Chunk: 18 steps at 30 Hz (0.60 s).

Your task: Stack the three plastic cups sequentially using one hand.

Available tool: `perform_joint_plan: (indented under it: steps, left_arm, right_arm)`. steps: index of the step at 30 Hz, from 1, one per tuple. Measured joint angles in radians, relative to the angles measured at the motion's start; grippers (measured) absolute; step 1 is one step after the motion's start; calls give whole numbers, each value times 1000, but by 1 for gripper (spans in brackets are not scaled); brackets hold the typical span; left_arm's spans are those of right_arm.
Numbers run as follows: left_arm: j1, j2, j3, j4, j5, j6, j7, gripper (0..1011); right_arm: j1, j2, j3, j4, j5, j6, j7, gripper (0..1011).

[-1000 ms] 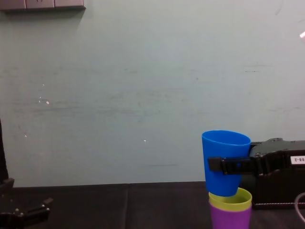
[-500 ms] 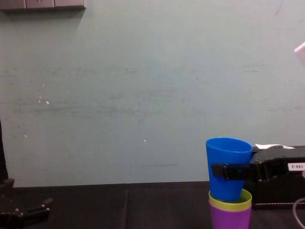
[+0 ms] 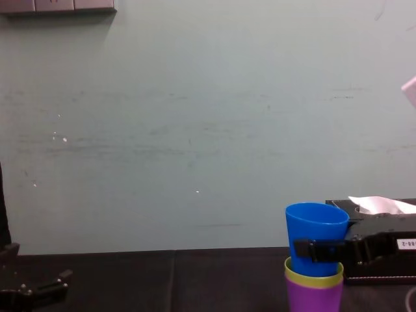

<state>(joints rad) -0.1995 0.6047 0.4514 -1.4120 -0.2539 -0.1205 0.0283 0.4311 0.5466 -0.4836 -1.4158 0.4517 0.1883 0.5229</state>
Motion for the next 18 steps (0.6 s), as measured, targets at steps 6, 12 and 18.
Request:
perform_joint_plan:
  steps: [6,12,18]
  left_arm:
    - [0,0,0,0,0,0,0,1012]
    - [0,0,0,0,0,0,0,1011]
    - [0,0,0,0,0,0,0,1011]
  right_arm:
    - [-7,-2,3,4,-3,-2,6,716]
    - [-8,-2,3,5,-4,-5,10,715]
    - [-8,-1,3,4,-4,-4,10,816]
